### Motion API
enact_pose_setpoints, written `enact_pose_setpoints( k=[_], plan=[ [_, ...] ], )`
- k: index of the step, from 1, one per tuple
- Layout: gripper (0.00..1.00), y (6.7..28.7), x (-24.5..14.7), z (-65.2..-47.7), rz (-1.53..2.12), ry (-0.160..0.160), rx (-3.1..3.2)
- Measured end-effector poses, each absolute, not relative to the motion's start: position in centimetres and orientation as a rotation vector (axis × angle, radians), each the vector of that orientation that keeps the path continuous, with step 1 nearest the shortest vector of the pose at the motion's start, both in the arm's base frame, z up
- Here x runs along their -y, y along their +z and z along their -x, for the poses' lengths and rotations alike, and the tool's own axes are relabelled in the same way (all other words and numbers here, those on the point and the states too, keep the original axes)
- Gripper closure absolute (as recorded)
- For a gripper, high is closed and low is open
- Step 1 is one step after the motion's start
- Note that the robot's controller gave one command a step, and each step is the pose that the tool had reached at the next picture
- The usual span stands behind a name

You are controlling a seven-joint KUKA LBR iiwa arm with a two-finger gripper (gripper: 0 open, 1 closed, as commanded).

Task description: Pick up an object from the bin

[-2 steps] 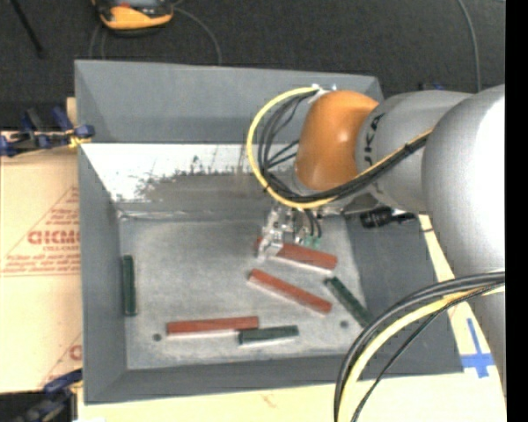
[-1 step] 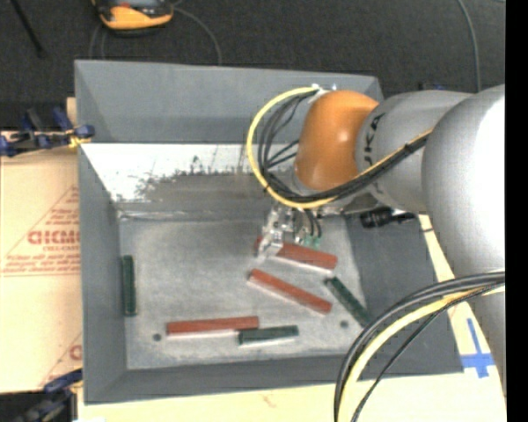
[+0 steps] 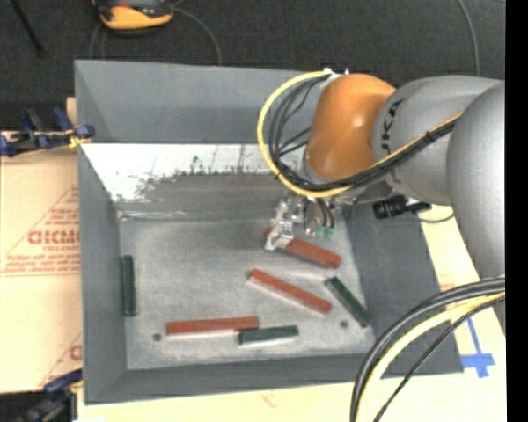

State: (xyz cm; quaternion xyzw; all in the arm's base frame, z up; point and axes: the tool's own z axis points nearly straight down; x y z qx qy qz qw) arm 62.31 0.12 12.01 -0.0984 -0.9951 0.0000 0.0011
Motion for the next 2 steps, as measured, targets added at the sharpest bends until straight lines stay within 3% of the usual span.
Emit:
enact_pose_setpoints(
  k=[1, 2],
  plan=[
    [1.0, 18.3, -0.5, -62.0, 0.348, -0.001, 3.124],
    [1.0, 21.7, -1.1, -61.8, 0.334, 0.0, 3.125]
  ],
)
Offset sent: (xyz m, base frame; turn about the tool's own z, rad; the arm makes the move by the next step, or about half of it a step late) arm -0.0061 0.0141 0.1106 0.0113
